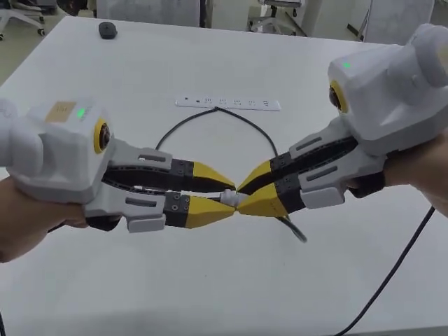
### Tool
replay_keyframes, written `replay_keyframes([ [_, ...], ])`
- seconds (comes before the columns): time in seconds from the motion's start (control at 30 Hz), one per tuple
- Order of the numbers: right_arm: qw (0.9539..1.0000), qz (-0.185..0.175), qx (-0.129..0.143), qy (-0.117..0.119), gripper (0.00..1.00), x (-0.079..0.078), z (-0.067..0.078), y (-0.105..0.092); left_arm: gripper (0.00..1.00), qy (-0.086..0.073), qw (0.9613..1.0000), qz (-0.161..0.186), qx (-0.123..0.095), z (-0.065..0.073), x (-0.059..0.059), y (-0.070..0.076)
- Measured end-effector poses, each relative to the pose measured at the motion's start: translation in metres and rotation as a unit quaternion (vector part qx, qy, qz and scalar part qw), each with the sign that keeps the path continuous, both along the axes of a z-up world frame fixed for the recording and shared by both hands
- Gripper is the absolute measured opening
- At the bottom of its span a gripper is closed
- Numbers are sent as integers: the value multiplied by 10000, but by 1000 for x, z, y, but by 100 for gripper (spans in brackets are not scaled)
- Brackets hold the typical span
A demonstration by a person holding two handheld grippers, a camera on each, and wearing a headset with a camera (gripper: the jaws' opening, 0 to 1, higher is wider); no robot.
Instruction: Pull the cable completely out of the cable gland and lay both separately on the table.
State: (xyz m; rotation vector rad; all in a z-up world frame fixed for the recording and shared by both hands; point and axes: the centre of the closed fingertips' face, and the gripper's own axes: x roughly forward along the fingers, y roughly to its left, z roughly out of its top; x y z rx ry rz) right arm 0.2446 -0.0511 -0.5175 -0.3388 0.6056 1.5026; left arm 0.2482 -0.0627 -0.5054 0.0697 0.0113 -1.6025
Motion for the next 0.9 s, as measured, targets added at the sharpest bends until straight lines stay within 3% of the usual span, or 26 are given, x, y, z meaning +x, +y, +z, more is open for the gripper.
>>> replay_keyframes([
  [0.27,10000,-23,24,93,5,-1,1,-1,17,94,10000,0,17,-2,-1,-1],
  [0.37,9999,-69,55,147,5,0,3,-4,17,-49,9995,80,311,-13,1,2],
  [0.5,9998,-57,119,168,5,-2,6,-3,15,-58,9998,55,157,-7,0,0],
  [0.57,9997,-69,154,163,5,-1,8,-2,16,76,9999,91,20,-3,1,-1],
  [0.63,9997,-55,172,186,5,-1,9,-2,17,36,10000,39,-56,1,0,-1],
  [0.9,9997,7,137,219,5,-4,7,-3,17,-29,10000,-46,-79,3,-5,-3],
])
